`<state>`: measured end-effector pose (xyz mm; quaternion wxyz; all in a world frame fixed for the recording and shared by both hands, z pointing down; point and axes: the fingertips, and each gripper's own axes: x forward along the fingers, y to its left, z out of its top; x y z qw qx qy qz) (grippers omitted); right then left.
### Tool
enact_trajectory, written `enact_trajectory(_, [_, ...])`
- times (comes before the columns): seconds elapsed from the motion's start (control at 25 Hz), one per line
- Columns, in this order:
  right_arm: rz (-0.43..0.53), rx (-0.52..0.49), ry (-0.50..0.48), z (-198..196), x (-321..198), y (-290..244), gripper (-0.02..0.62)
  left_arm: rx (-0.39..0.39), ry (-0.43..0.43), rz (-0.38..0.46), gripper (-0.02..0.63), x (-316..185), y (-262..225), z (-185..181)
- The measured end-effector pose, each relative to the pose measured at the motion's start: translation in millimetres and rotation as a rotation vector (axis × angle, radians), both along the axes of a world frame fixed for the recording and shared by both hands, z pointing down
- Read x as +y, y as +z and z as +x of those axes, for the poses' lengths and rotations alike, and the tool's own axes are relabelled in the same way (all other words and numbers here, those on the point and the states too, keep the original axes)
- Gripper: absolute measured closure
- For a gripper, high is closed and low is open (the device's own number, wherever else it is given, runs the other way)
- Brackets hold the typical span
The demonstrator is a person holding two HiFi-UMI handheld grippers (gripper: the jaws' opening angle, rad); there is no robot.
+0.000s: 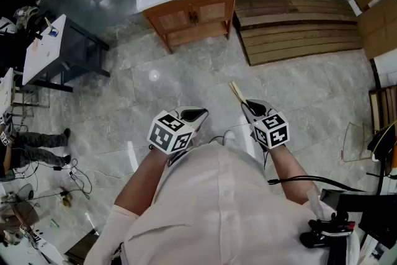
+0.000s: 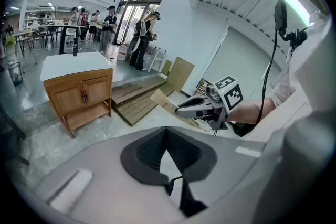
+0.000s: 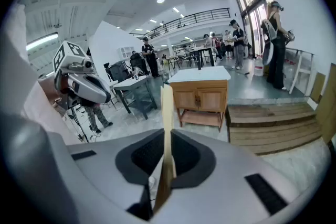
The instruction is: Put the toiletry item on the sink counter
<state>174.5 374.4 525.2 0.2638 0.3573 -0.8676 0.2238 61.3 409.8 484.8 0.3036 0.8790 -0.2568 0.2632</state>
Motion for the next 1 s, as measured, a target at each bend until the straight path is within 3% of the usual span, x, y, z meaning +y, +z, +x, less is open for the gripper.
enact_trajectory(0.32, [-0.005, -0.013, 0.061, -77, -10, -6, 0.563, 0.012, -0.021, -0.017, 0.600, 5, 7, -100])
enact_trajectory(0.48, [-0.010, -0.047, 0.116, -103, -11, -4, 0.563, 0.051, -0.008, -0.040, 0.600, 8, 12, -132])
enact_trajectory(0.6, [-0.016, -0.042, 0.152, -115, -13, 0, 0.563, 0.035, -0.001, -0.049, 0.600, 3, 25, -152])
enact_trajectory(0.8, [-0.032, -0.020, 0.151, -118, -44, 7, 0.563, 0.023, 0.000, -0.045, 0.600, -35, 36, -156])
enact_trajectory(1.0, [-0.013, -0.048, 0.142, -101, -127, 6, 0.563, 0.003, -0.004, -0.039, 0.600, -110, 34, -136])
